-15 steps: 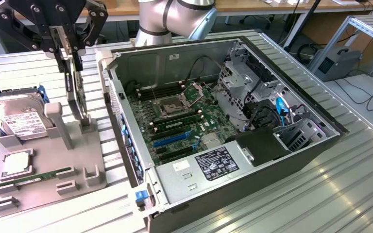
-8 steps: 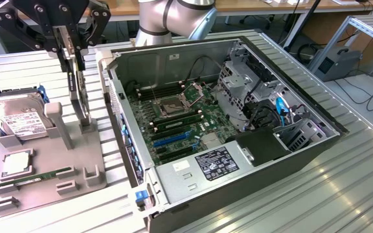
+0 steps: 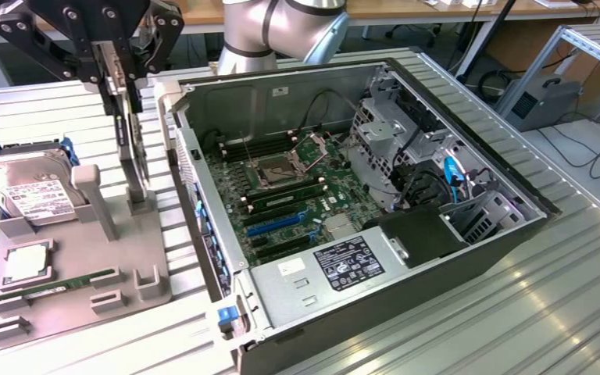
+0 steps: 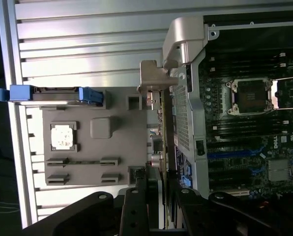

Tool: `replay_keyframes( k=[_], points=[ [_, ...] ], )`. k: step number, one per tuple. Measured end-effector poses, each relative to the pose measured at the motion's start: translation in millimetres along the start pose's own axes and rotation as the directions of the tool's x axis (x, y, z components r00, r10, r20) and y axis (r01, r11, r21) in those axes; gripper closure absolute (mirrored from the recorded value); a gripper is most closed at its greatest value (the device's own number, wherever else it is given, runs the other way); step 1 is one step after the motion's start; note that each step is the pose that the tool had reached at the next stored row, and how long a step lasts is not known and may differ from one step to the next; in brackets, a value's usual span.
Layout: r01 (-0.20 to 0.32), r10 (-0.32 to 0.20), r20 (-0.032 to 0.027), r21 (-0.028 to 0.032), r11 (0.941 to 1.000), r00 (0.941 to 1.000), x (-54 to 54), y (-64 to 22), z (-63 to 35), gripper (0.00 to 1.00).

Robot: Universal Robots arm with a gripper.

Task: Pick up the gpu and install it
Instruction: 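Pick up the gpu and move the gpu toward the slot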

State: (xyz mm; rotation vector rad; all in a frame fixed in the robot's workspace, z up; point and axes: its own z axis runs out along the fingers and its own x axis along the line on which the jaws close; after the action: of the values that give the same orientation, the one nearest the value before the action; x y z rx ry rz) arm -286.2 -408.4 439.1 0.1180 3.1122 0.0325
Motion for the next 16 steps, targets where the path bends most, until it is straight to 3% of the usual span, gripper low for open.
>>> replay_keyframes(
  k=[16],
  points=[
    [0.000,0.000,0.0001,0.0001,1.0000,1.0000,-7.6,0.6,0.2,0.73]
  ],
)
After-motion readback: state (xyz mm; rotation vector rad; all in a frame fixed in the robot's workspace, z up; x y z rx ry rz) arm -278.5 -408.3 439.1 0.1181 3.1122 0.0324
